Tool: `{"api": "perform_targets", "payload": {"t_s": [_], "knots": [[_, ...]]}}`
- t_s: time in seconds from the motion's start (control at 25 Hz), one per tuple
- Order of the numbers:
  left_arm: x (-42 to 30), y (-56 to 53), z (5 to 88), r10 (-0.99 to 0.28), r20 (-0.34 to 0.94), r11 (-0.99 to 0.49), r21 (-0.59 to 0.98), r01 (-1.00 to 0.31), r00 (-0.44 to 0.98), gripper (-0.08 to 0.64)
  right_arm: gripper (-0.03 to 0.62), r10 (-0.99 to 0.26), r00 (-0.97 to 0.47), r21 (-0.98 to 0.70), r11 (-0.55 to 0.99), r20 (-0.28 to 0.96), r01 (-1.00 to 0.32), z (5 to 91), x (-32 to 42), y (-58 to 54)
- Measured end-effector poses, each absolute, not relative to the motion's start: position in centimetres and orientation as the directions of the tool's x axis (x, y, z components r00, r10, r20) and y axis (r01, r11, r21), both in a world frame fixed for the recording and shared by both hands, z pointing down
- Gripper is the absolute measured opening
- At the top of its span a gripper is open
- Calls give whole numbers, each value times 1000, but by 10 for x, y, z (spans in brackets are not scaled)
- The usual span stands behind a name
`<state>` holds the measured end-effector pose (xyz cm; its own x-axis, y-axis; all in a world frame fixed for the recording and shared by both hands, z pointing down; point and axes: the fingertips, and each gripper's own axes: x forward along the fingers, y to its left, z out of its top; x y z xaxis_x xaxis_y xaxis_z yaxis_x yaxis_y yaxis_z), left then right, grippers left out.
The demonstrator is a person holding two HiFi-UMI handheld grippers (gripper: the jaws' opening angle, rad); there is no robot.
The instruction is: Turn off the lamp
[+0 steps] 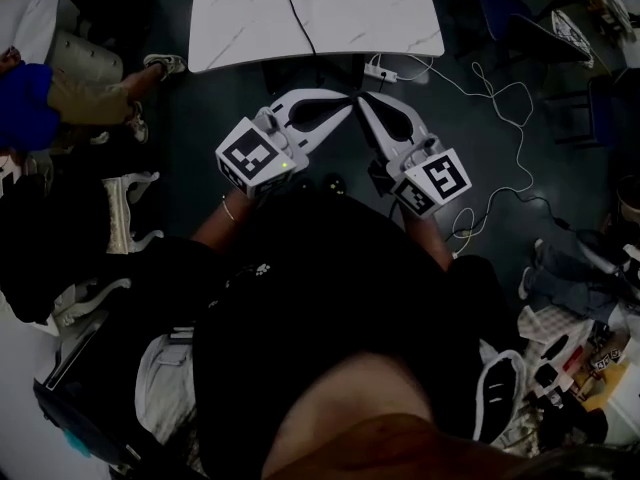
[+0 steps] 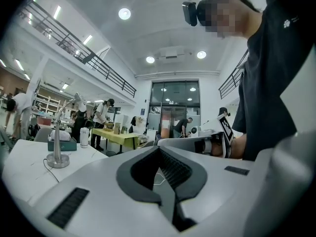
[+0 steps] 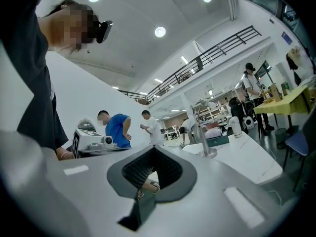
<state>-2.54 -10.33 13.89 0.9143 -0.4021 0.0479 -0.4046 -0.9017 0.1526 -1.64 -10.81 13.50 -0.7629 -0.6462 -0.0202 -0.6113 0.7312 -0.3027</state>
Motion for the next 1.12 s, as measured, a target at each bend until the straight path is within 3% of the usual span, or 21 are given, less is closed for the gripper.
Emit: {"api": "perform_targets", "payload": {"t_s": [1.12], "knots": [[-18, -105, 144, -361, 37, -913, 188, -362, 932, 6, -2, -683, -730, -353, 689, -22, -633, 141, -8, -111]]}}
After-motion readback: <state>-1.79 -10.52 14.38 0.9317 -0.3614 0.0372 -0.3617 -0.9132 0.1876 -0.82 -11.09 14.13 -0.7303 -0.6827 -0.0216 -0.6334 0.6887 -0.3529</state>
